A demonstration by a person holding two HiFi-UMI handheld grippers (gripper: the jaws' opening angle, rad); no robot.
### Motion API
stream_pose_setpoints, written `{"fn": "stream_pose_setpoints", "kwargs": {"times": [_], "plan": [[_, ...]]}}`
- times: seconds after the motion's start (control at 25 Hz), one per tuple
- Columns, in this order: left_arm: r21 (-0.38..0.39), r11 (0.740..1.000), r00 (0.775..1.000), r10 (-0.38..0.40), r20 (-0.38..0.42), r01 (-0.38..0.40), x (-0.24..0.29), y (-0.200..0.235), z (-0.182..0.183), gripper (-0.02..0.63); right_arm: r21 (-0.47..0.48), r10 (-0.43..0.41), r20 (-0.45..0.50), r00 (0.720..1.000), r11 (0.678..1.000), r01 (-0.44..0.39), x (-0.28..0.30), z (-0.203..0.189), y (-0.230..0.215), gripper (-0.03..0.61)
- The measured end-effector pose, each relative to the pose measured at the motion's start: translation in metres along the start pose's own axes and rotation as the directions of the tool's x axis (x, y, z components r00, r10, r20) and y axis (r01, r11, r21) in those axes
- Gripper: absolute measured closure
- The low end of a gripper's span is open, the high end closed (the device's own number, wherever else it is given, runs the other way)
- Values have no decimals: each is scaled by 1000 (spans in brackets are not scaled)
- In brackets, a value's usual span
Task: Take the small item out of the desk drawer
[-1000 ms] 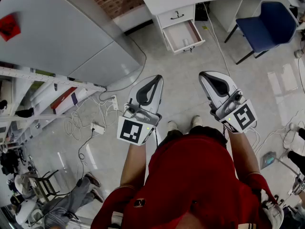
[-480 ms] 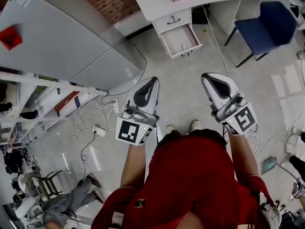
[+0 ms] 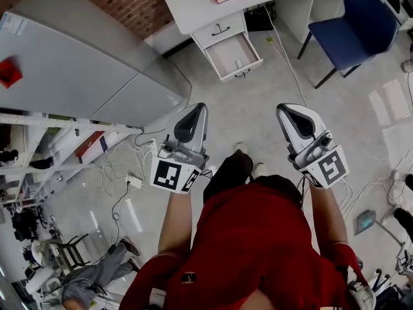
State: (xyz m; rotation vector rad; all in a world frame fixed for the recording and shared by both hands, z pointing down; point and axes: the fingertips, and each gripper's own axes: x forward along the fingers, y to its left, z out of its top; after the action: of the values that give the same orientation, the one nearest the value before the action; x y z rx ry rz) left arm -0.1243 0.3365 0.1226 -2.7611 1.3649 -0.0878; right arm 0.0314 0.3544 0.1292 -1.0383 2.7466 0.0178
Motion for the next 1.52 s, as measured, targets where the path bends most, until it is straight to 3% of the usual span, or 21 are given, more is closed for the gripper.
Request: {"fn": "stream_pose_setpoints", "kwargs": {"times": [0.28, 0.52, 1.08, 1.28, 1.52], "plan": [[-33, 999, 1000, -13, 2, 13, 47, 10, -19, 612, -18, -35, -30, 999, 999, 35, -1, -6, -40, 566], [-46, 999, 1000, 6, 16, -5, 113, 42, -45, 612, -43, -53, -61, 997, 998, 51, 24, -17, -101, 568], [-50, 998, 996, 42, -80, -46, 263, 129, -113, 611, -22, -57, -119, 991, 998, 55, 118, -49, -252, 566], [-70, 995, 991, 63, -122, -72, 293, 139, -130, 611, -34, -15, -137, 990, 999, 10, 138, -58, -287, 568], [-82, 986, 975, 125, -185, -142, 334, 153, -162, 612, -53, 90, -151, 984, 994, -99, 169, -77, -332, 568]]}}
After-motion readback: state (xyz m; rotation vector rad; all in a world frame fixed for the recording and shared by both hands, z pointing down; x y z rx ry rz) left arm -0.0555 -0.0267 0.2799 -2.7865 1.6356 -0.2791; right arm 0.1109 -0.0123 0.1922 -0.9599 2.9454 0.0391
